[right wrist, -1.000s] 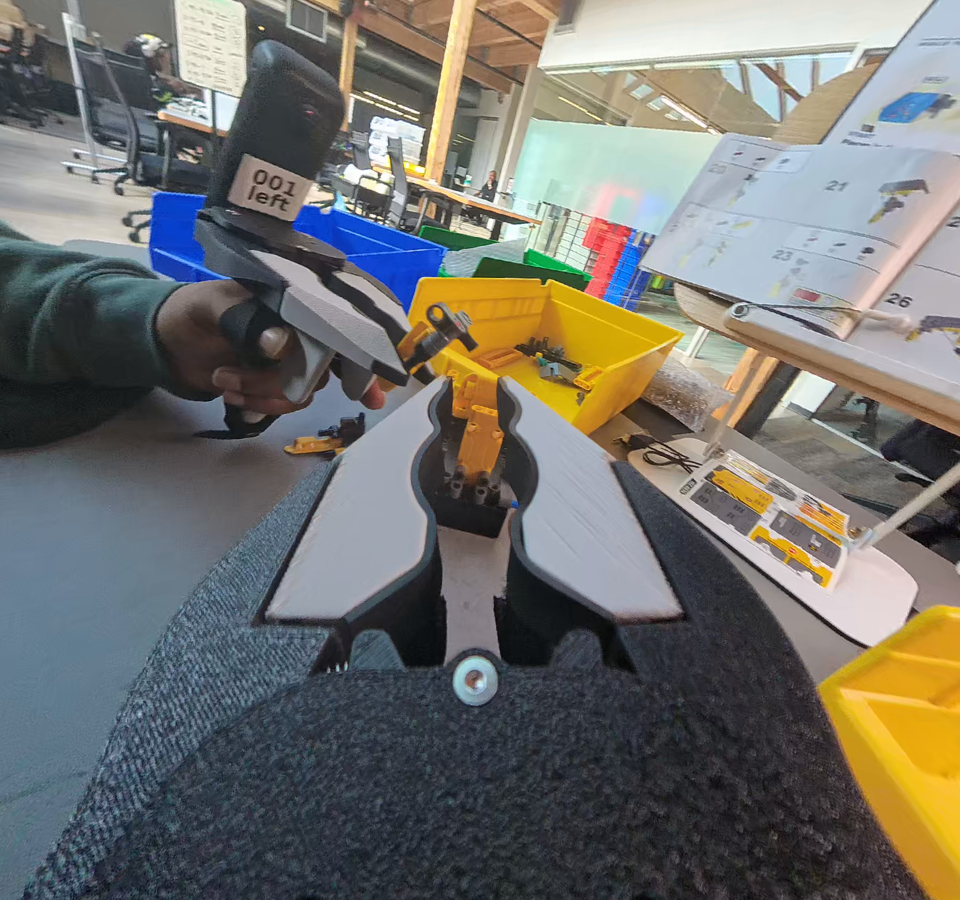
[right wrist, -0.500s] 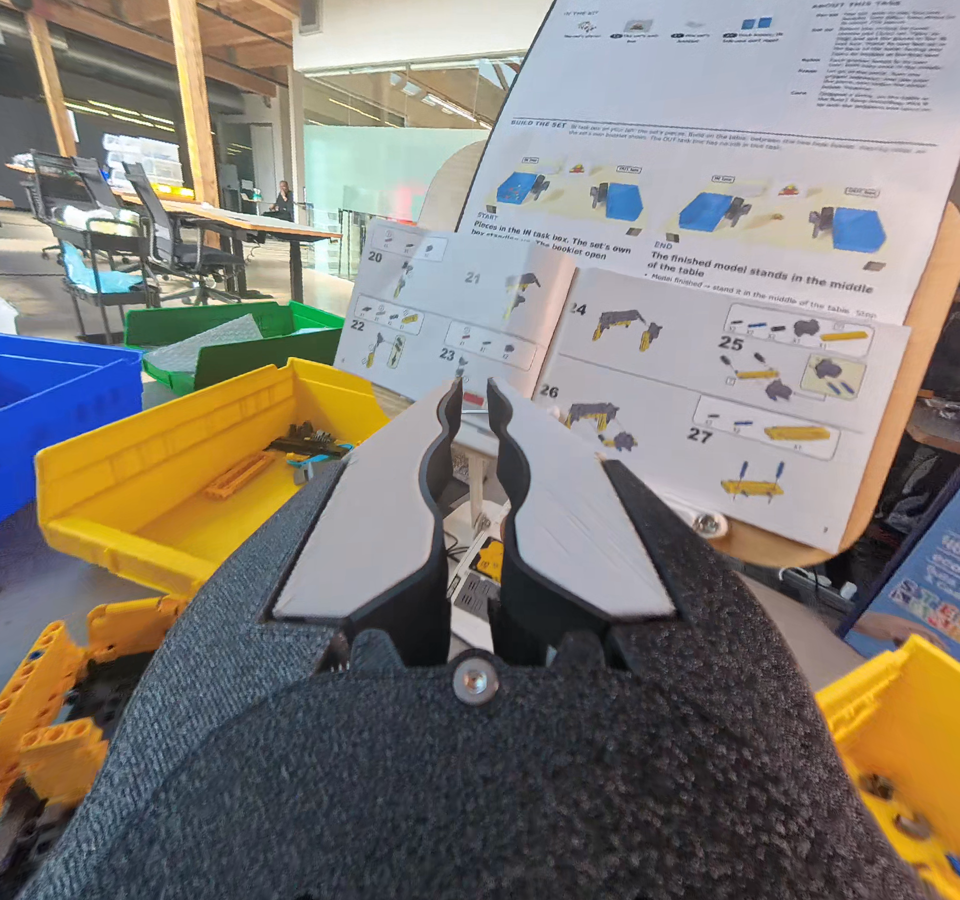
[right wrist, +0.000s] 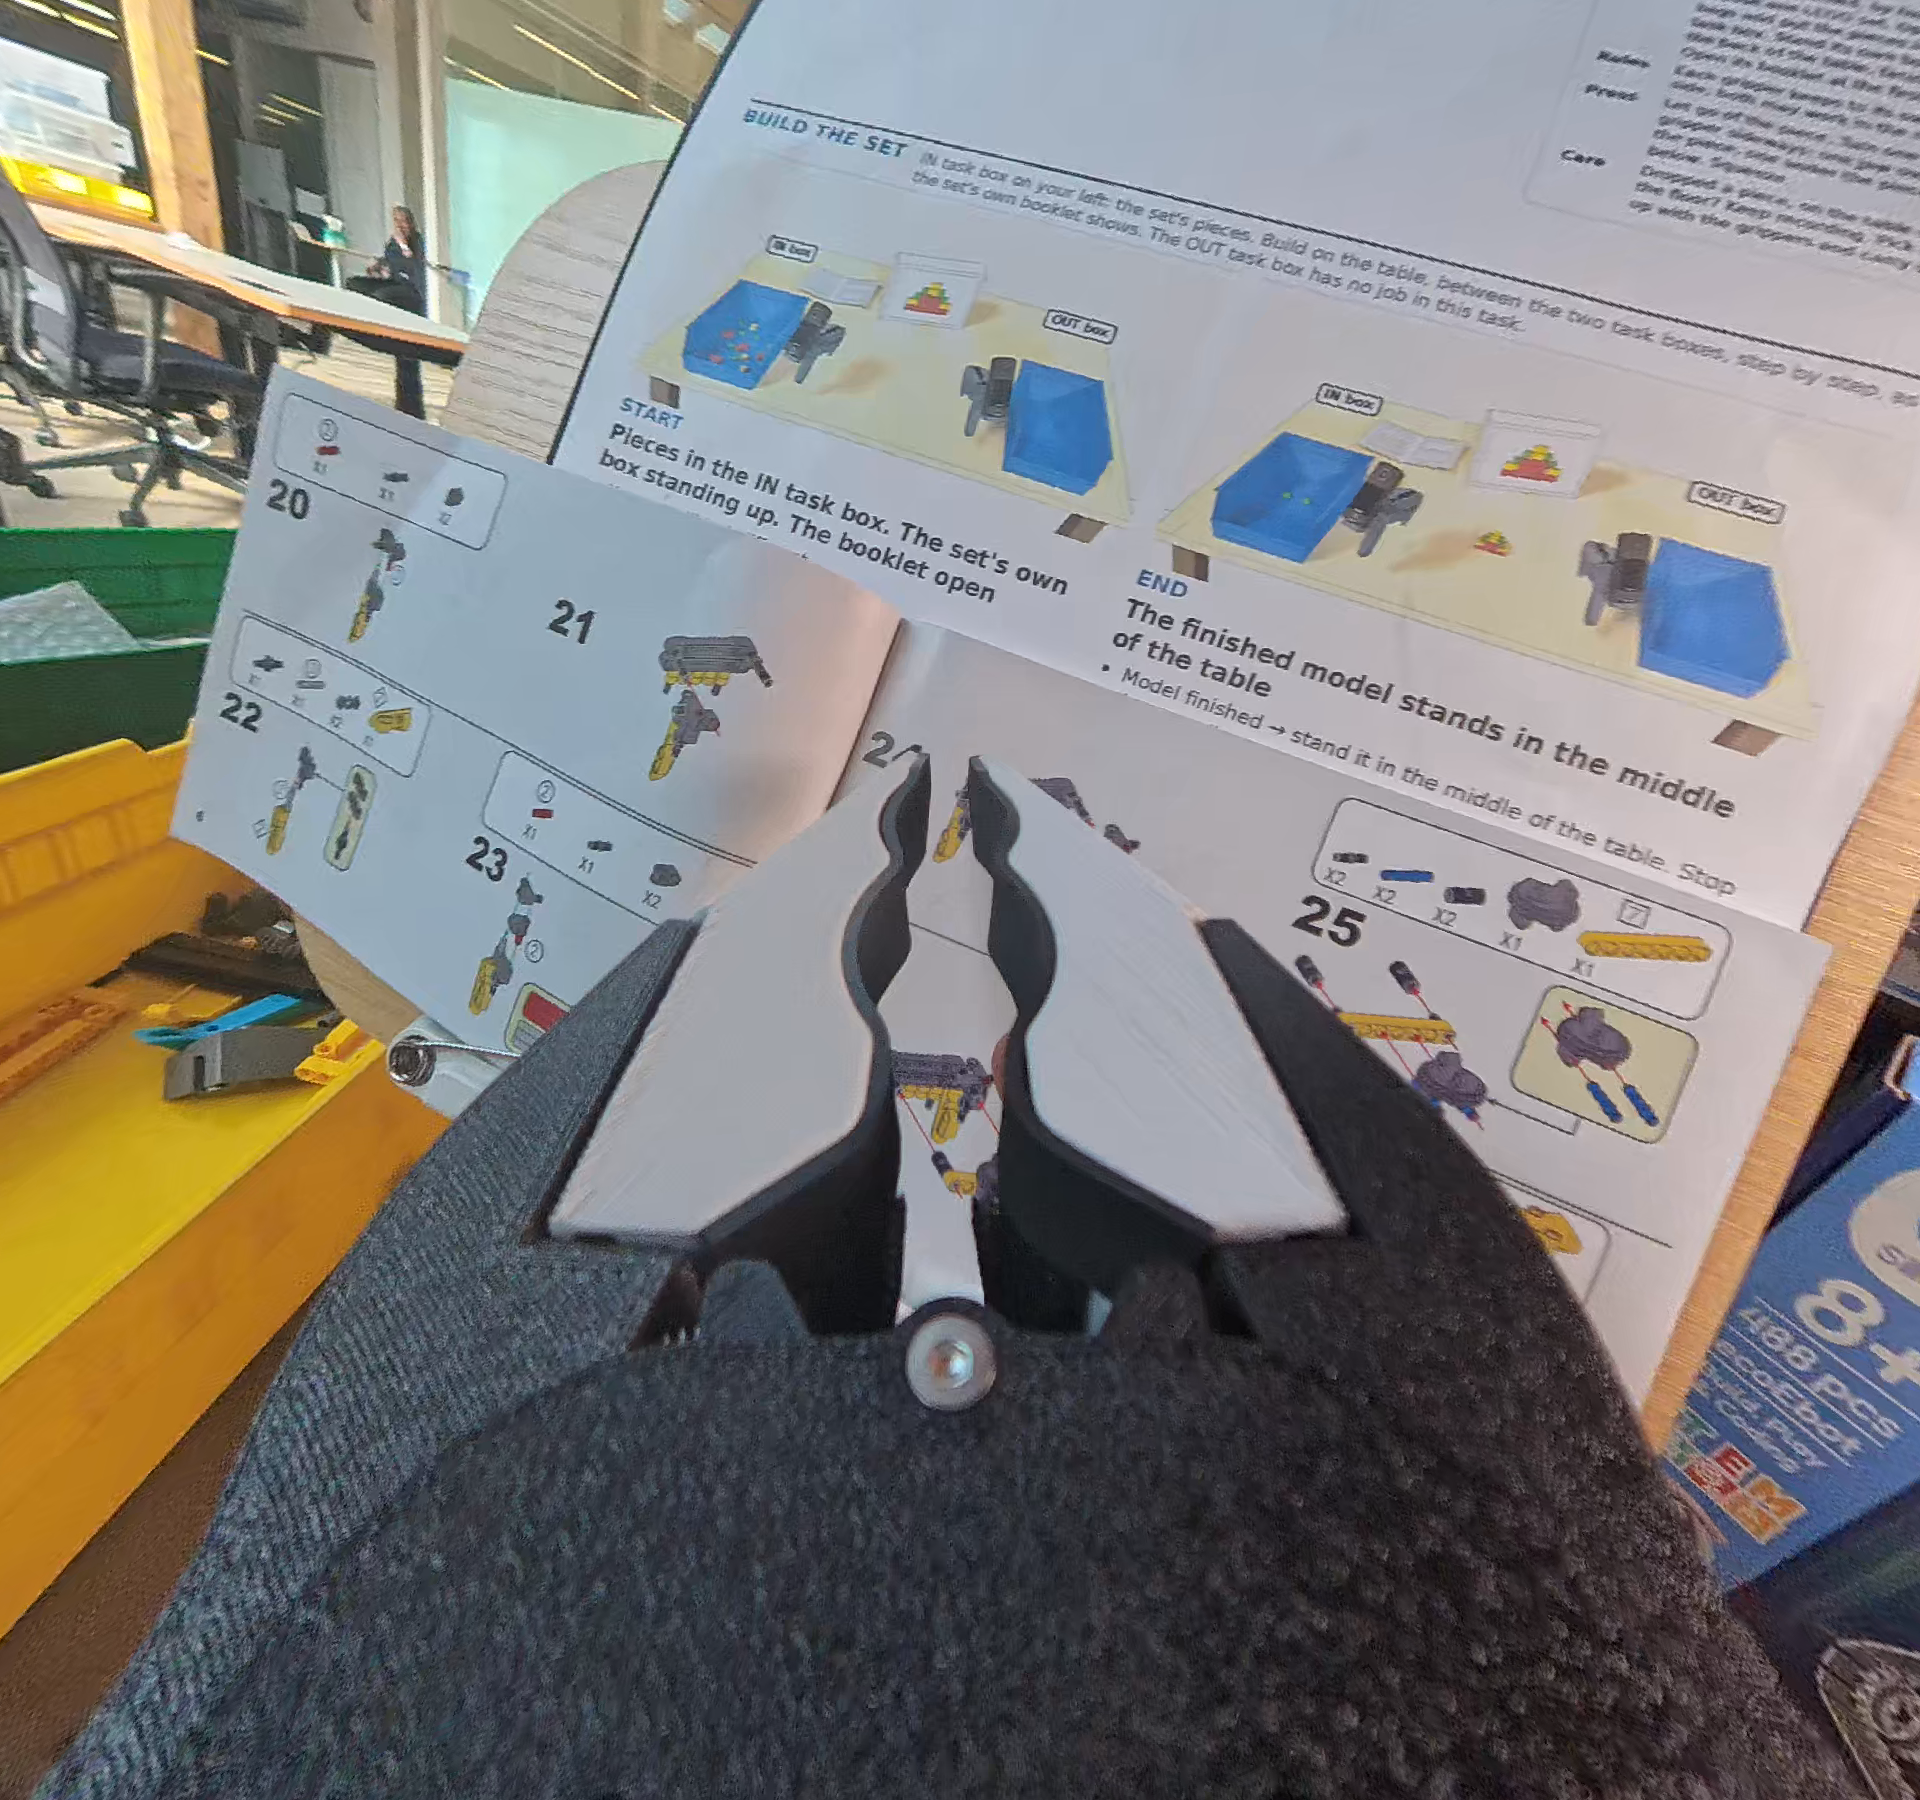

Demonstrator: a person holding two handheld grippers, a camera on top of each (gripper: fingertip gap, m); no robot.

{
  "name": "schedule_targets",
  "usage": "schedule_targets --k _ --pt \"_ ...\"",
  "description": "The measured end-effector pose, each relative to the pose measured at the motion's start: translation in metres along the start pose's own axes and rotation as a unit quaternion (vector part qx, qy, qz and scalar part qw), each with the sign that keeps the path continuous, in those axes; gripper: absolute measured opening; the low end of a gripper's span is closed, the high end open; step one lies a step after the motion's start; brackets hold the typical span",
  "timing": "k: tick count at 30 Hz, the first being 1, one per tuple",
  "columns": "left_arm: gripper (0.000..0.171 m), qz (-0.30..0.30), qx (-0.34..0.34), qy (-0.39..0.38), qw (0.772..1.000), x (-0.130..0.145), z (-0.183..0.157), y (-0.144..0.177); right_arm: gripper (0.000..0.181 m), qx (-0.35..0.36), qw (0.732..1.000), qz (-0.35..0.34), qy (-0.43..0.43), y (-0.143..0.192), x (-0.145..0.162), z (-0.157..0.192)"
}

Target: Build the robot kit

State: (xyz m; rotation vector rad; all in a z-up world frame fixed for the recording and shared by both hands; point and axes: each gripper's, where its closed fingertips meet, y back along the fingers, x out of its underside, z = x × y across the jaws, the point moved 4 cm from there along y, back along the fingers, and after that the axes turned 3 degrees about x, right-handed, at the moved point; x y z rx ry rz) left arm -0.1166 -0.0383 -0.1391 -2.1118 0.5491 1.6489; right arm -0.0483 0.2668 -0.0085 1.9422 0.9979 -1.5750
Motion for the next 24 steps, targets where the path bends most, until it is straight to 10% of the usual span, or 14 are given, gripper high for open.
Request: schedule_targets --k 24 --pt "0.009 0.029 -0.005 -0.007 1.0 0.014 0.003 -0.006 0.01 0.006 0.999 0.027 -0.028 0.012 0.019 -0.014"
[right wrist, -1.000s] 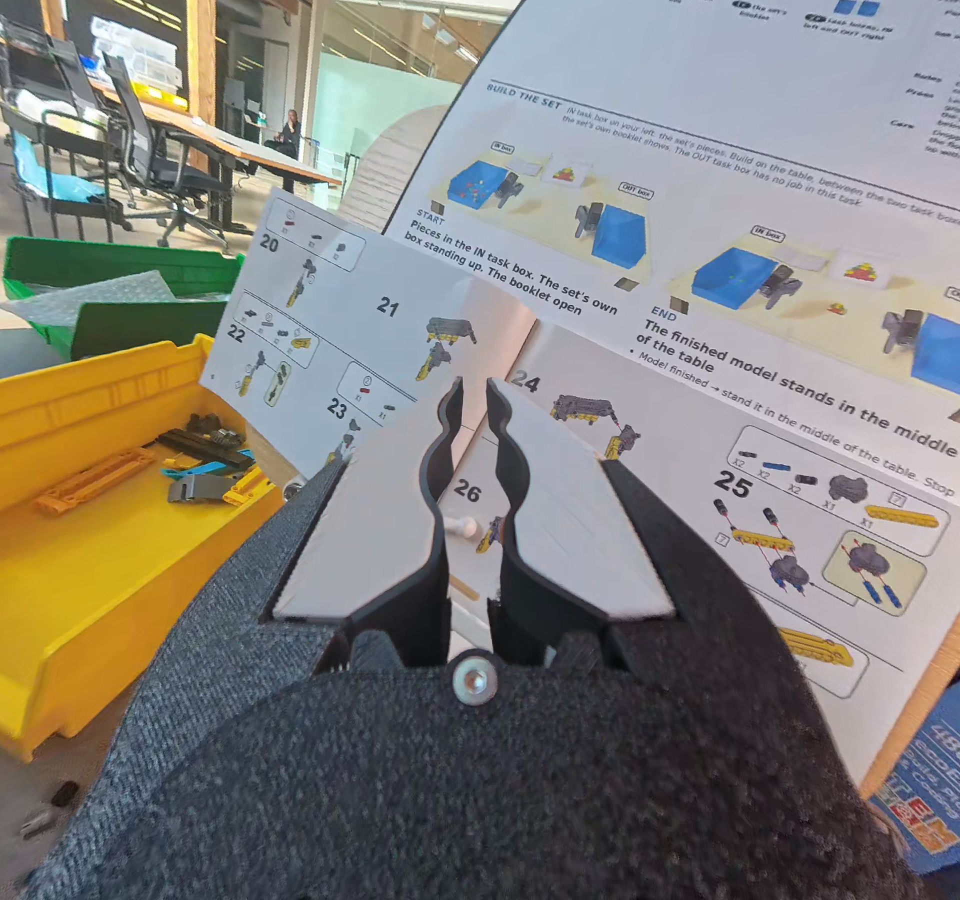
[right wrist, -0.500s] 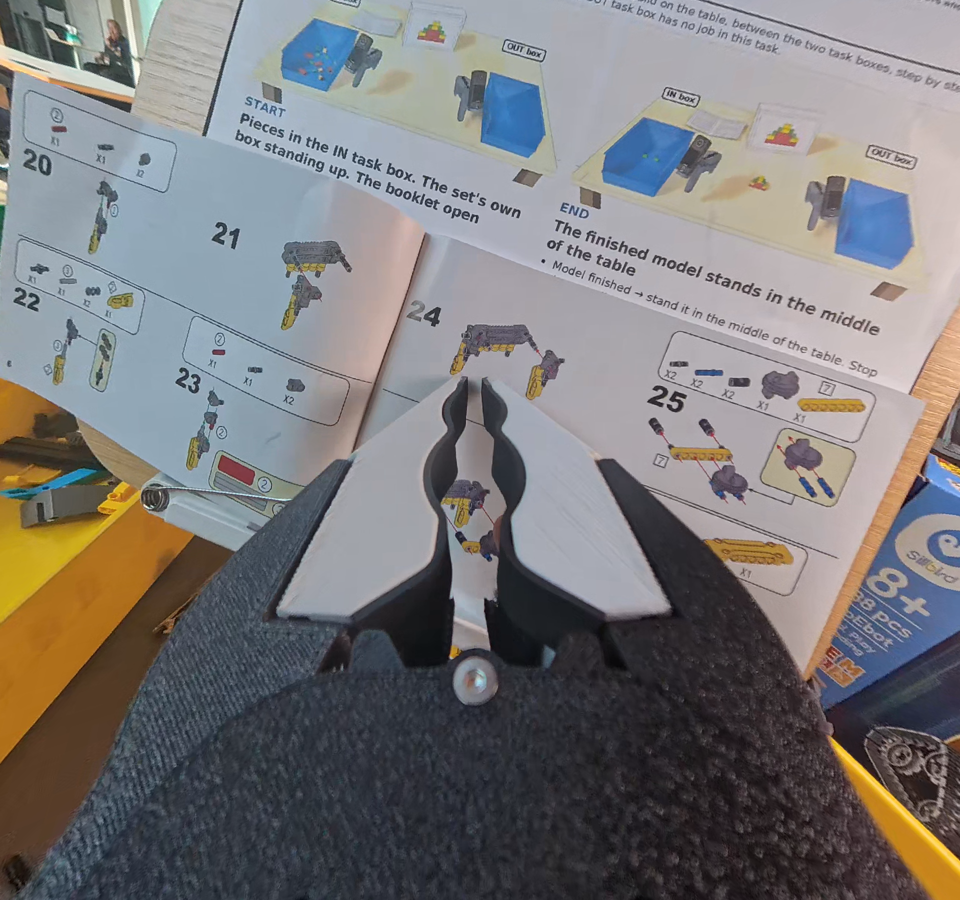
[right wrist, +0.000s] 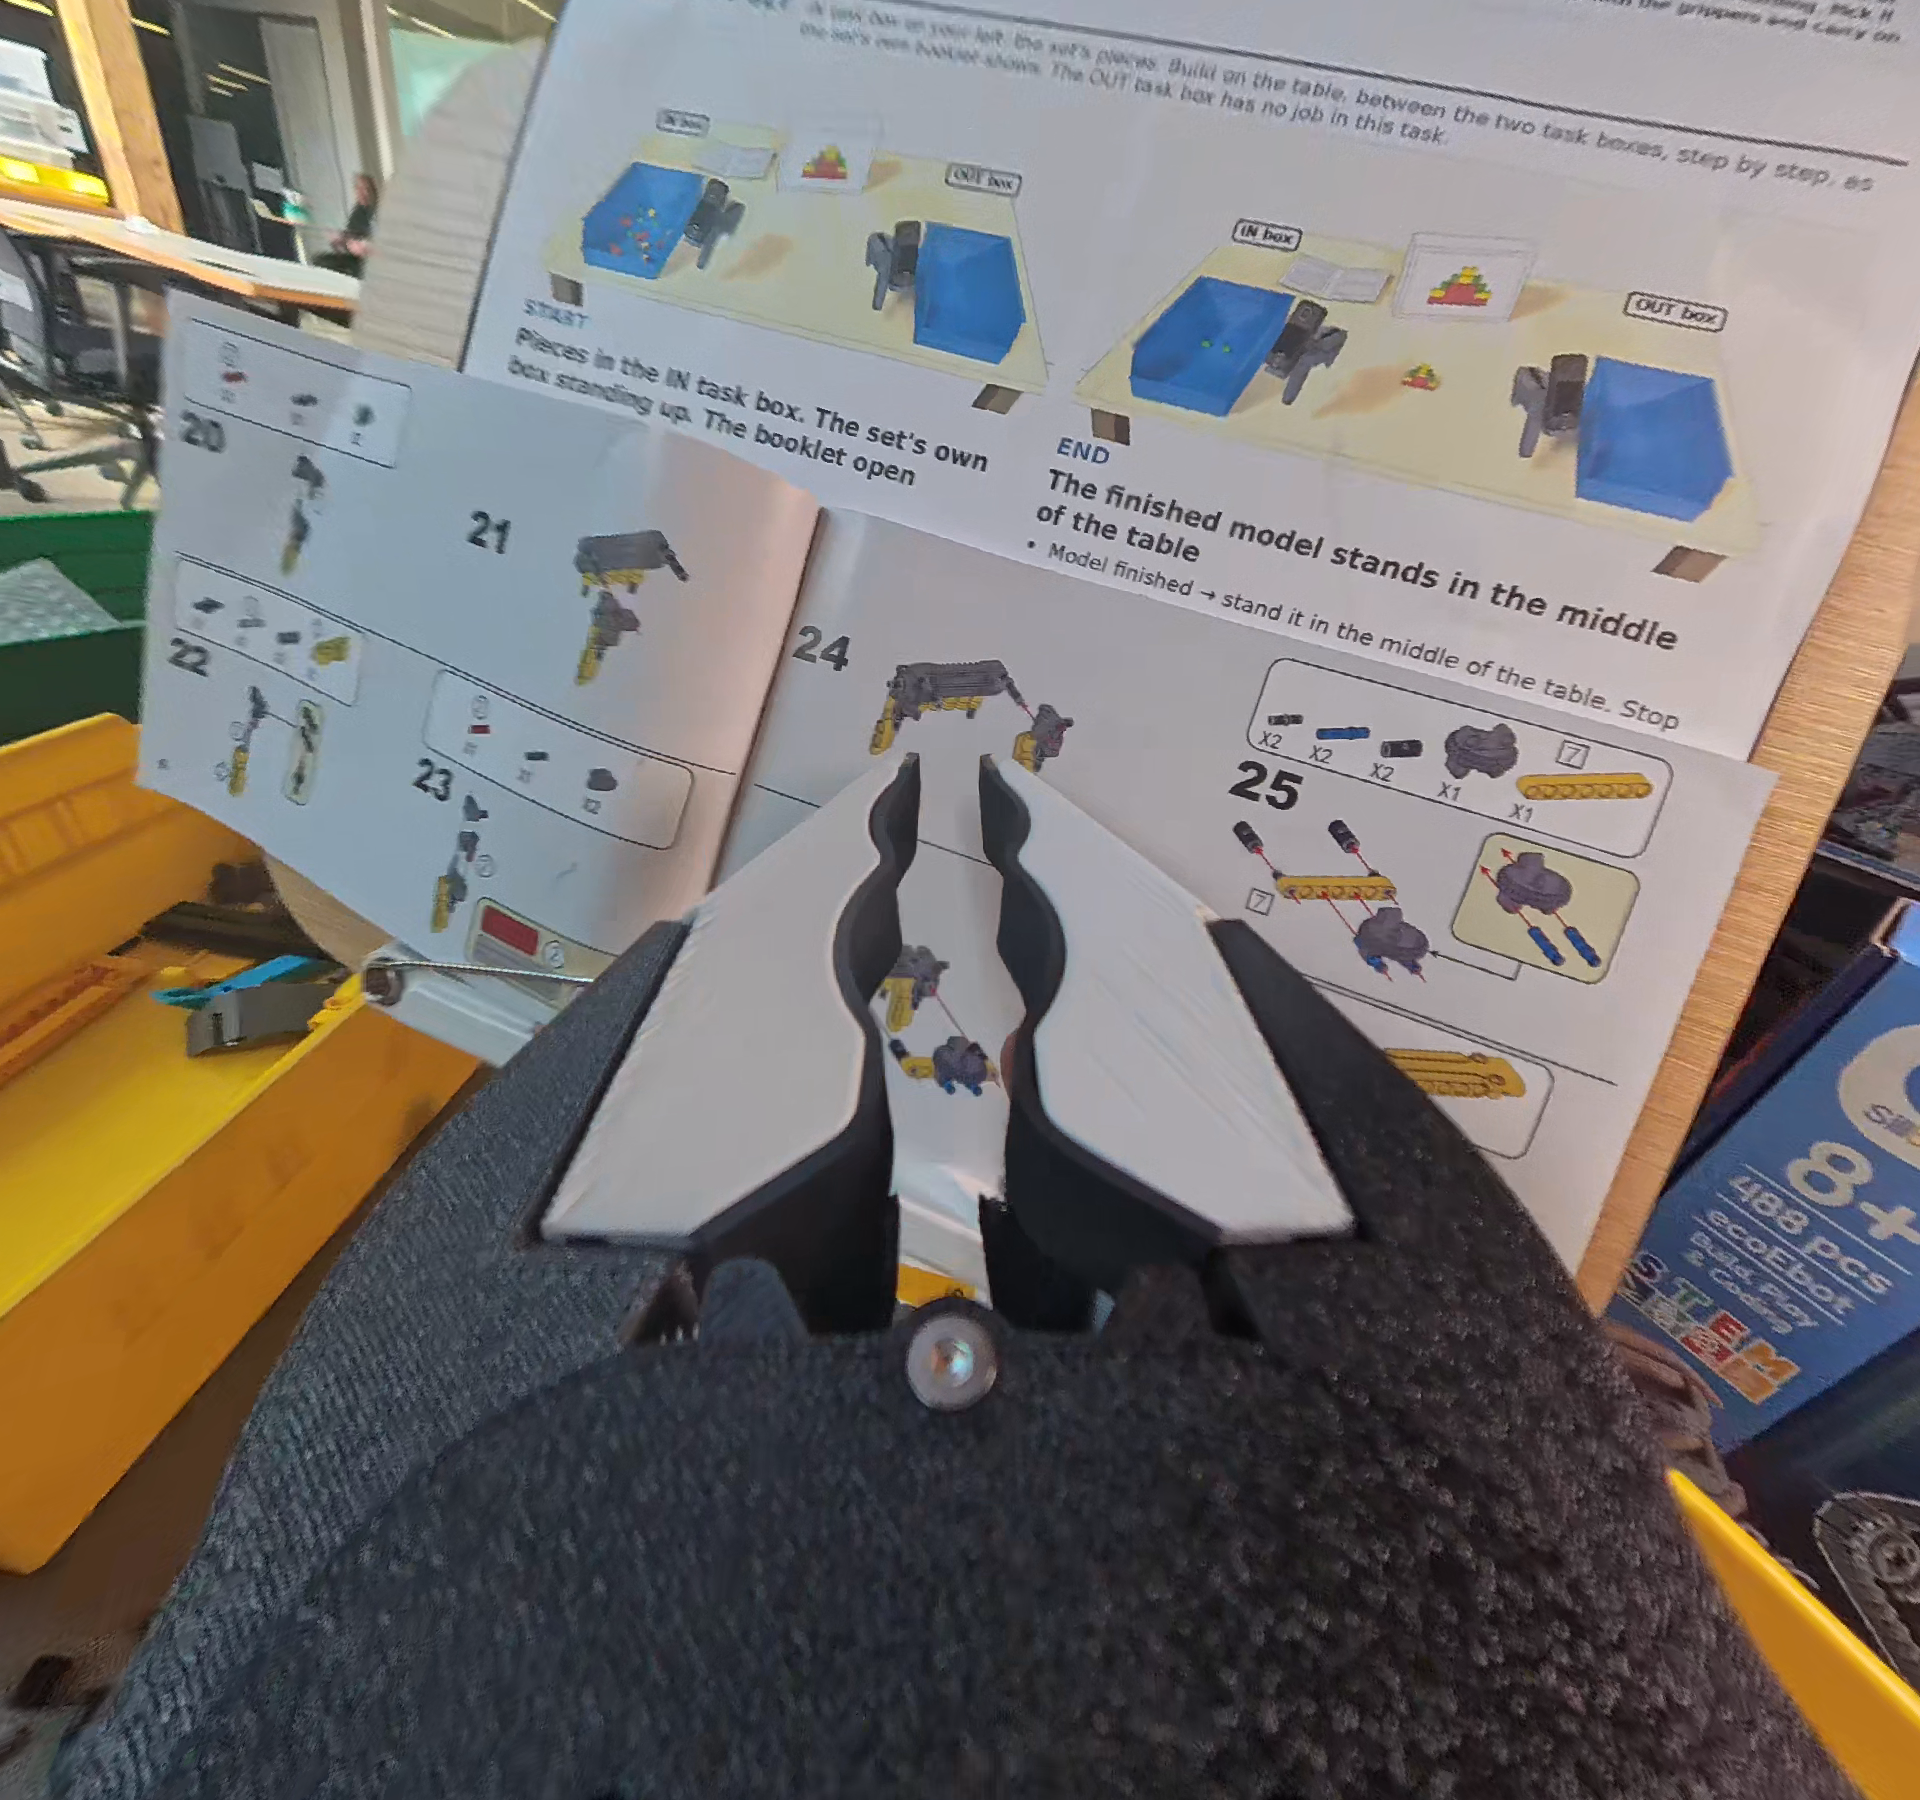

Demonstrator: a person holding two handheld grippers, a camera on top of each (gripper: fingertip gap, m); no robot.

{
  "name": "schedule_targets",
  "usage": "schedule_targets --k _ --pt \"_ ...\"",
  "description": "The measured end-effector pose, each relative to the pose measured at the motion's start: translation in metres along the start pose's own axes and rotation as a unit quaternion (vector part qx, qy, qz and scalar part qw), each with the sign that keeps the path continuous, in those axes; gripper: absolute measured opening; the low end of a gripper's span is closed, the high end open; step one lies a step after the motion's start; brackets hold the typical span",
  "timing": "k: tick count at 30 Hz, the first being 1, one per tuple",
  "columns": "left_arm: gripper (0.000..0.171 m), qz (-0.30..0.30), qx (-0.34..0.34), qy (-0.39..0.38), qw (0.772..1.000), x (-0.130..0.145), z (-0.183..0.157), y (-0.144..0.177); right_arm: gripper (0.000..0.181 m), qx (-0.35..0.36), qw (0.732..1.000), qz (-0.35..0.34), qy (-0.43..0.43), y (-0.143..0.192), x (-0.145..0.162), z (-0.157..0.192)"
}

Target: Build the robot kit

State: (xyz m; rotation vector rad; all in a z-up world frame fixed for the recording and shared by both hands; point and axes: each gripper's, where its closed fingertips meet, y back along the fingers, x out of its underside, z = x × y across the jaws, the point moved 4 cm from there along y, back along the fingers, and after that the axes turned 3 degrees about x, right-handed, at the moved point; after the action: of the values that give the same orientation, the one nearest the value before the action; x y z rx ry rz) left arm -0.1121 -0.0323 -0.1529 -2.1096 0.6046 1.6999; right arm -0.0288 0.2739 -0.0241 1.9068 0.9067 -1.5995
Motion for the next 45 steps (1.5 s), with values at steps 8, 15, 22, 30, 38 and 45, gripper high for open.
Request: schedule_targets --k 8,15,22,30,38,45 --pt "0.009 -0.004 0.004 -0.024 1.0 -0.005 -0.005 0.001 0.014 -0.282 0.957 0.026 -0.064 0.124 0.004 0.123" --pt "0.009 0.029 0.074 -0.076 0.994 0.002 -0.035 -0.005 0.026 -0.407 0.908 0.073 -0.068 0.203 0.044 0.21" --pt "0.011 0.054 0.13 -0.123 0.982 0.011 -0.062 -0.008 0.02 -0.439 0.891 0.071 -0.089 0.22 0.048 0.217" --pt "0.015 0.14 0.234 -0.144 0.952 0.036 -0.088 -0.006 0.02 -0.454 0.882 0.092 -0.085 0.255 0.069 0.212" --pt "0.024 0.173 0.16 -0.171 0.957 0.006 -0.035 0.029 0.019 -0.409 0.902 0.139 -0.025 0.266 0.103 0.19" --pt "0.04 0.33 0.157 -0.072 0.928 0.059 0.0 0.062 0.005 -0.432 0.886 0.167 0.022 0.27 0.124 0.203"
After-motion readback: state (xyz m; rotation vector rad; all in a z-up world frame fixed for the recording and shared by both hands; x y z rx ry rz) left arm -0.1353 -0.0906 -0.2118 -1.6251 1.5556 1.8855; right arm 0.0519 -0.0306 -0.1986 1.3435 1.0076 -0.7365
